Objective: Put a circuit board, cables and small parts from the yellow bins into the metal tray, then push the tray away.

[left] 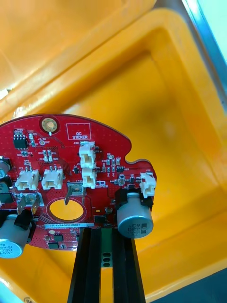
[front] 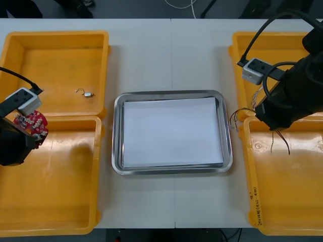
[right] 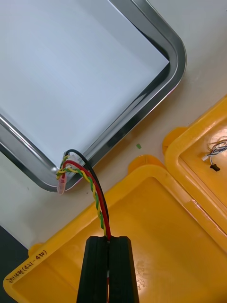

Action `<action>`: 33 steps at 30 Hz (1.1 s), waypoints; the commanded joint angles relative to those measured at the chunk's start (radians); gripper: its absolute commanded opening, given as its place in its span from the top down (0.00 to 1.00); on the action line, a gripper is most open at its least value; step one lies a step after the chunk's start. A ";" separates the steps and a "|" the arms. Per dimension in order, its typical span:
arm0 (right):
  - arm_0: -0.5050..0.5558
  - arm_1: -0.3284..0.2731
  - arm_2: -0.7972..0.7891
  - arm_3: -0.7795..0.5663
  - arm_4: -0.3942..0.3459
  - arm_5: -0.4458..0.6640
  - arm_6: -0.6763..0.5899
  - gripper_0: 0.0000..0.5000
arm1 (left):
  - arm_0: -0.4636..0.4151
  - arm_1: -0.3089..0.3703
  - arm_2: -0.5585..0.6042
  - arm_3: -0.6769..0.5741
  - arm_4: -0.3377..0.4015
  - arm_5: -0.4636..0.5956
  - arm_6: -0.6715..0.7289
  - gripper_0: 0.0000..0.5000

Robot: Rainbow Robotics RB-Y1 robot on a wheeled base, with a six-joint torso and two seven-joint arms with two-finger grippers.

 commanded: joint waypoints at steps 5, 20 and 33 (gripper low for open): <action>-0.052 -0.021 0.028 -0.043 -0.012 -0.005 -0.017 1.00 | -0.149 -0.011 -0.099 -0.027 0.015 0.008 -0.071 1.00; -0.050 -0.021 0.029 -0.054 -0.015 -0.005 -0.019 1.00 | -0.367 -0.069 -0.335 0.067 0.028 0.008 -0.010 0.99; -0.052 -0.020 0.031 -0.054 -0.012 -0.005 -0.019 1.00 | -0.534 -0.150 -0.543 0.188 -0.023 0.003 0.041 1.00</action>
